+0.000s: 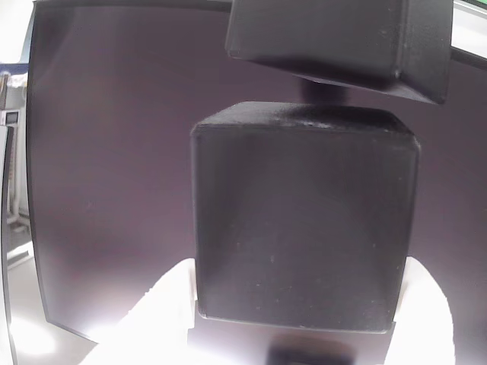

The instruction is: Stack 3 Blocks on the chosen place.

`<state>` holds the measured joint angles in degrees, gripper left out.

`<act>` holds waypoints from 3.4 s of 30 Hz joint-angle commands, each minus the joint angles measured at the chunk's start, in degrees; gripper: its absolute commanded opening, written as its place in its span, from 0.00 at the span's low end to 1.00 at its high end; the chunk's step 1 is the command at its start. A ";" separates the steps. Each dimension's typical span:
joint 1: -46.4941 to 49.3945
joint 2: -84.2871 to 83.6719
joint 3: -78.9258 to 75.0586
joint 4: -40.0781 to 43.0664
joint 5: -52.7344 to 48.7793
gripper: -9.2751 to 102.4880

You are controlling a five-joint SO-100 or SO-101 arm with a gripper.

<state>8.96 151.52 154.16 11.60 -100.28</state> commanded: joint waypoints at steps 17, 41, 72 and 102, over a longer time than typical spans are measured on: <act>0.62 1.49 3.52 -7.56 2.55 0.29; 0.44 1.14 6.59 -12.48 3.25 0.38; -5.27 8.79 -11.25 3.69 18.11 0.26; -9.49 22.41 -34.98 55.46 88.59 0.08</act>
<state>-0.35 173.67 122.61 64.51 -19.07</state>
